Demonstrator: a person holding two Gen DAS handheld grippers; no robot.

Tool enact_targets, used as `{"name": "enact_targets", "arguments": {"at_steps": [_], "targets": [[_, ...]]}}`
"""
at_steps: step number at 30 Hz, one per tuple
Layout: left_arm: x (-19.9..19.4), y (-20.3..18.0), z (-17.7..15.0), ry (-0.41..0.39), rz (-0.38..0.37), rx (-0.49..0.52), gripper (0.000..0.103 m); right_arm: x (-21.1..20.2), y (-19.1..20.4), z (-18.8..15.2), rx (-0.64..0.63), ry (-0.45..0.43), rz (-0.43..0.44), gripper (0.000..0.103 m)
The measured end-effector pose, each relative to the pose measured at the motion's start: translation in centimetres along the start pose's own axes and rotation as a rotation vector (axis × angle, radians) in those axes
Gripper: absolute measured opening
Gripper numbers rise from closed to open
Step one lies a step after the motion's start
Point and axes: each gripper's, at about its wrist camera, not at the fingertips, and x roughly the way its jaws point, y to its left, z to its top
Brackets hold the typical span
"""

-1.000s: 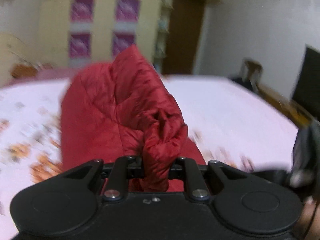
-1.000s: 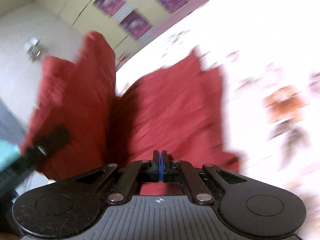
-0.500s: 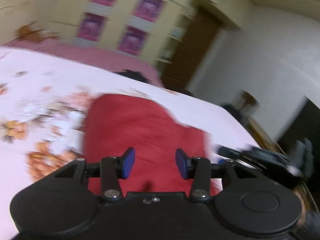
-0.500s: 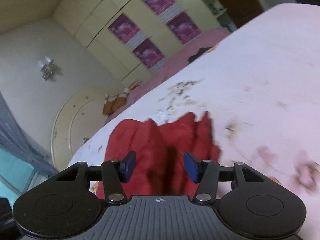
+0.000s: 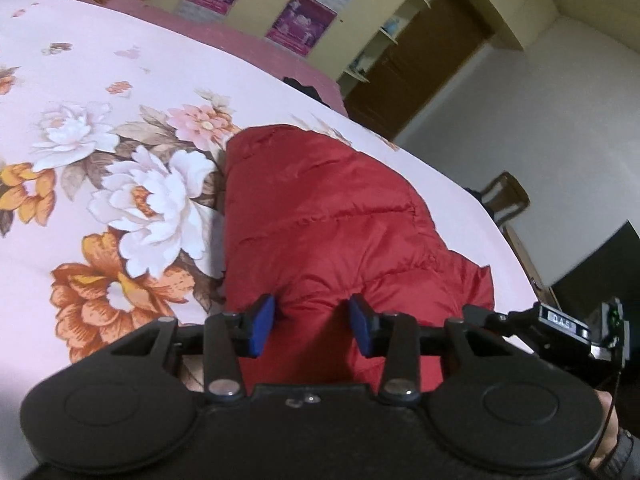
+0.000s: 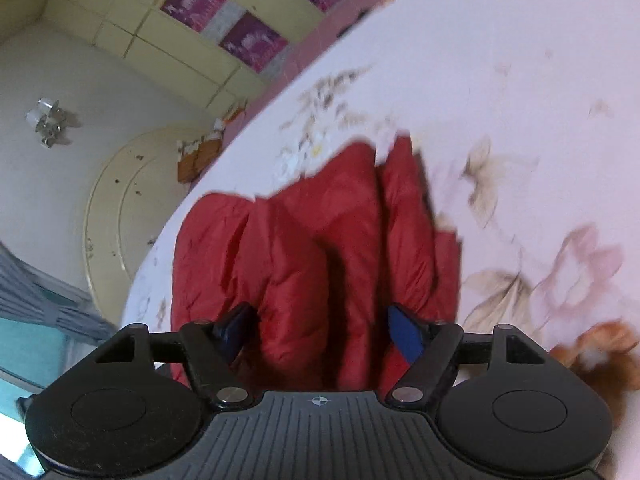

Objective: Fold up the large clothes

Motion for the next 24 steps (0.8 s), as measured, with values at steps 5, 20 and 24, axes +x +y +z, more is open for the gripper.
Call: {"name": "enact_targets", "arguments": {"at_steps": [5, 20, 24], "targets": [[-1.4, -1.4, 0.2, -0.025, -0.036, 0.087, 0.029, -1.7, 1.7, -0.7, -0.067, -0.067, 0.028, 0.021], [2.3, -7.2, -1.8, 0.08, 0.062, 0.38, 0.025, -2.8, -3.9, -3.8, 0.034, -0.128, 0.027, 0.02], [-0.4, -6.1, -0.6, -0.011, 0.051, 0.355, 0.038, -6.8, 0.2, -3.7, -0.186, -0.271, -0.16, 0.062]]}}
